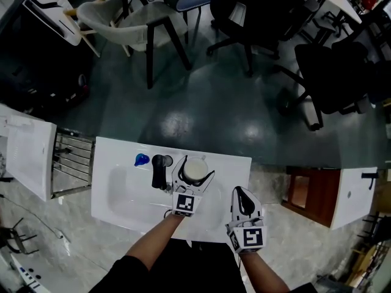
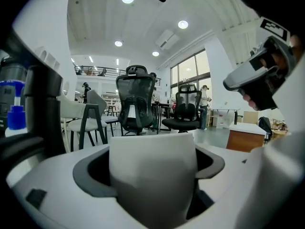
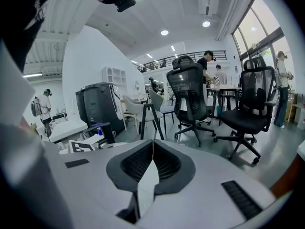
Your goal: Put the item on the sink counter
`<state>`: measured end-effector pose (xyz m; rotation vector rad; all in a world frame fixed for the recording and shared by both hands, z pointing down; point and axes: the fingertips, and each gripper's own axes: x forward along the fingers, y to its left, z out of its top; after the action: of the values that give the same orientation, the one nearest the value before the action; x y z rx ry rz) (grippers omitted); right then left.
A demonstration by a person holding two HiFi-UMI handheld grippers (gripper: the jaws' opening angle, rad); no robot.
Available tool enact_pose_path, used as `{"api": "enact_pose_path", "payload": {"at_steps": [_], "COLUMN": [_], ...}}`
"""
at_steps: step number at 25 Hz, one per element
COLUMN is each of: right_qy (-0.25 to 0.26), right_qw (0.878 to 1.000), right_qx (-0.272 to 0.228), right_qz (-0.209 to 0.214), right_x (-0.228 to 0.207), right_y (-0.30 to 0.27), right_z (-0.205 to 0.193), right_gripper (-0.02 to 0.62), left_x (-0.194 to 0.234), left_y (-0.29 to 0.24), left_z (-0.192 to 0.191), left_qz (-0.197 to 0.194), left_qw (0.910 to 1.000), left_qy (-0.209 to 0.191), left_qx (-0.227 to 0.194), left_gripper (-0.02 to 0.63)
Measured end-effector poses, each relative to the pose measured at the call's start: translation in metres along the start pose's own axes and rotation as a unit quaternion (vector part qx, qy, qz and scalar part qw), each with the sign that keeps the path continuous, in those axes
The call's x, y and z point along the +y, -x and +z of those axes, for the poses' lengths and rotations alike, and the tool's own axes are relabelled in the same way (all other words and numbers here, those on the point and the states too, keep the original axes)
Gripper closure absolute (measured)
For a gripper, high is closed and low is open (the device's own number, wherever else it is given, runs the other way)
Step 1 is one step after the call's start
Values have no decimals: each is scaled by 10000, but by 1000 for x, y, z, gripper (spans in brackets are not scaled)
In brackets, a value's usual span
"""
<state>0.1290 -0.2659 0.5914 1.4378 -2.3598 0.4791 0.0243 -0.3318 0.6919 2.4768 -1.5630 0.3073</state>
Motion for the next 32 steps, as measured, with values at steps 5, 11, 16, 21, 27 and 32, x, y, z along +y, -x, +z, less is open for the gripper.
{"api": "enact_pose_path", "payload": {"at_steps": [5, 11, 16, 21, 27, 32], "right_qy": [-28, 31, 67, 40, -11, -23], "right_qw": [9999, 10000, 9999, 9998, 9998, 9998], "right_qx": [99, 69, 92, 161, 15, 26], "right_qz": [18, 0, 14, 60, 197, 194], "right_x": [-3, -2, 1, 3, 18, 18], "right_y": [-1, -7, -4, -1, -2, 0], "right_z": [-9, -9, -9, -15, -8, -13], "right_gripper": [563, 563, 563, 563, 563, 563], "left_x": [0, -2, -10, -7, -4, -7], "left_y": [-9, -19, -11, -12, -17, -20], "left_z": [-15, -22, -33, -43, -50, -45], "left_qz": [-56, -139, -217, -203, -241, -347], "left_qw": [9999, 9998, 9987, 9987, 9981, 9981], "left_qy": [-84, -108, -462, -451, -416, -380], "left_qx": [32, -102, -16, 107, 392, 341], "left_gripper": [160, 160, 160, 160, 160, 160]}}
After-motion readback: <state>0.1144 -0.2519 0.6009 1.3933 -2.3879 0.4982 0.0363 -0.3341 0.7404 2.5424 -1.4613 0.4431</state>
